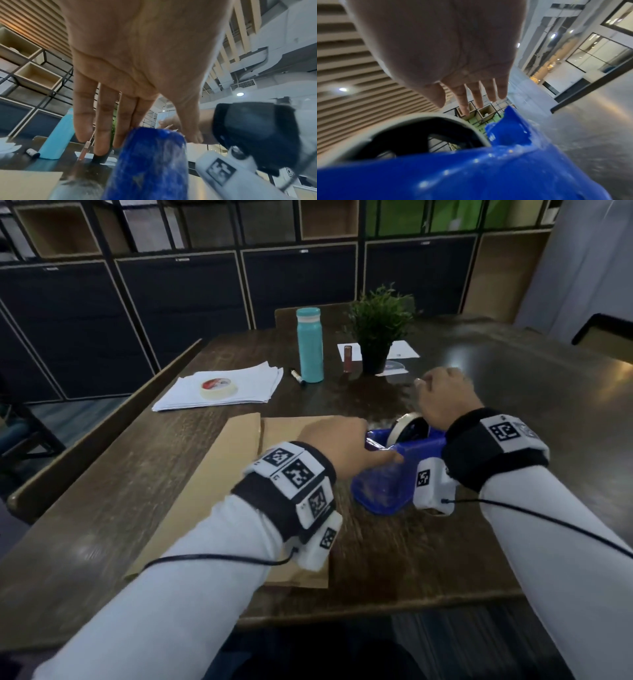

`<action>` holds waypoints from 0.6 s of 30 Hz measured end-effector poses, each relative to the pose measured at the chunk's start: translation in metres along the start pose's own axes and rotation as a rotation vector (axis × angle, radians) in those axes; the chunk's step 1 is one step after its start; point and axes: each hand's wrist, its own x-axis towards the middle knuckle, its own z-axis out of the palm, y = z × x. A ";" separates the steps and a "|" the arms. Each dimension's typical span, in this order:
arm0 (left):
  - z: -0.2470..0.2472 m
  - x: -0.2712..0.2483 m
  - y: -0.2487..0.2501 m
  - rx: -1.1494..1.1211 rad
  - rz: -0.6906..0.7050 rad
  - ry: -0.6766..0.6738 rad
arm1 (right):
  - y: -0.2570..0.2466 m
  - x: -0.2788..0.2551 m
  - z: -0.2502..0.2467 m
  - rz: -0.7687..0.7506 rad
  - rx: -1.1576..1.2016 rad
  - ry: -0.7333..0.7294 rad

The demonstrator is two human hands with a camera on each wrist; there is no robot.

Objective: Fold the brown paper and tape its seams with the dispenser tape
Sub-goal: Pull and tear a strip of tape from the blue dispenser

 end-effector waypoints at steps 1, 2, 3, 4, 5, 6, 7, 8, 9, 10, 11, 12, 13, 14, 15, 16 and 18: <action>0.004 0.004 0.004 -0.013 -0.006 -0.008 | 0.005 0.003 0.001 0.050 0.012 -0.050; 0.007 0.007 0.005 -0.020 -0.015 -0.008 | 0.009 0.006 0.002 0.089 0.033 -0.098; 0.009 0.009 0.006 -0.020 -0.025 -0.003 | 0.011 0.008 0.003 0.119 0.059 -0.146; 0.010 0.010 0.006 -0.016 -0.030 0.004 | 0.013 0.009 0.004 0.138 0.083 -0.191; 0.009 0.011 0.006 -0.011 -0.029 0.008 | 0.013 0.009 0.004 0.145 0.098 -0.221; 0.008 0.012 0.007 -0.006 -0.022 0.004 | 0.013 0.009 0.004 0.141 0.104 -0.234; 0.006 0.013 0.008 0.000 -0.010 -0.011 | 0.013 0.008 0.004 0.129 0.096 -0.238; 0.003 0.014 0.008 0.005 0.004 -0.036 | 0.013 0.006 0.003 0.119 0.079 -0.242; 0.001 0.016 0.008 0.010 0.017 -0.070 | 0.014 0.004 0.002 0.109 0.053 -0.242; -0.002 0.019 0.007 0.010 0.025 -0.108 | 0.016 0.003 0.001 0.104 0.025 -0.238; -0.005 0.022 0.004 0.002 0.029 -0.146 | 0.018 0.001 0.000 0.106 -0.005 -0.232; -0.009 0.025 0.001 -0.013 0.032 -0.176 | 0.019 -0.001 -0.002 0.115 -0.033 -0.225; -0.012 0.029 -0.002 -0.030 0.033 -0.194 | 0.020 -0.003 -0.006 0.130 -0.058 -0.214; -0.015 0.033 -0.007 -0.039 0.034 -0.200 | 0.021 -0.005 -0.009 0.148 -0.087 -0.204; -0.019 0.036 -0.010 -0.033 0.036 -0.195 | 0.021 -0.008 -0.013 0.167 -0.123 -0.196; -0.021 0.040 -0.014 -0.013 0.041 -0.182 | 0.020 -0.011 -0.016 0.183 -0.158 -0.191; -0.023 0.048 -0.020 0.047 0.045 -0.135 | 0.020 -0.018 -0.023 0.200 -0.223 -0.191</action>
